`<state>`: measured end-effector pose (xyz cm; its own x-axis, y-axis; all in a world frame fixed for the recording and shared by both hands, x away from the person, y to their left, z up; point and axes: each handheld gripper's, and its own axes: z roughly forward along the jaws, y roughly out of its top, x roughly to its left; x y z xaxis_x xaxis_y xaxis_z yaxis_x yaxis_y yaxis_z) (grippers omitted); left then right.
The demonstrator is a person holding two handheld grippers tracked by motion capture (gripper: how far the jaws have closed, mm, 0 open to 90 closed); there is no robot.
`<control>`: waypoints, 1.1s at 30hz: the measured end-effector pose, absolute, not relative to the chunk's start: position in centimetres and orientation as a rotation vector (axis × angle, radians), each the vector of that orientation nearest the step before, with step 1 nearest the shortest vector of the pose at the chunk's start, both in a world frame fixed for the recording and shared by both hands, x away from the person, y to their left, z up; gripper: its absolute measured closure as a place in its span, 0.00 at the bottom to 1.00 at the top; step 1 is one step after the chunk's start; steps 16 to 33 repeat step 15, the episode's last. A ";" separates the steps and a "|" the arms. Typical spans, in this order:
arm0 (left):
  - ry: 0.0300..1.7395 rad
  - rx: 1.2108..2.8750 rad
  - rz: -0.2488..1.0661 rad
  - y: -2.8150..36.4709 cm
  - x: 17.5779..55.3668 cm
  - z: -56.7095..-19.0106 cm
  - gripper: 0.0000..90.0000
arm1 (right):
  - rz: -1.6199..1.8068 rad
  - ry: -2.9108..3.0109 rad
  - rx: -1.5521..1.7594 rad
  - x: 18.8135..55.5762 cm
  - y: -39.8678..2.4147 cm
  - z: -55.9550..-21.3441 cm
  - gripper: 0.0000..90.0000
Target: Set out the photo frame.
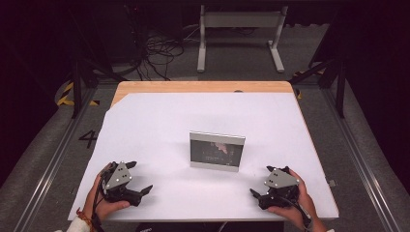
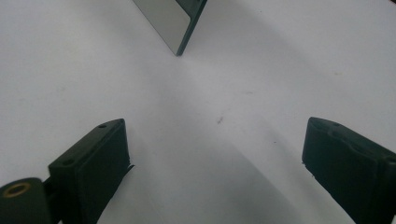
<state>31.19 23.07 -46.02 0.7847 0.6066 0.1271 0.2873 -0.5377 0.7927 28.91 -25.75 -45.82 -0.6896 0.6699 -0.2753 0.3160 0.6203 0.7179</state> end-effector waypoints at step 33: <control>0.688 2.147 0.496 23.2 31.1 -46.0 0.05 | 0.898 2.293 0.792 29.0 -26.0 -45.4 0.08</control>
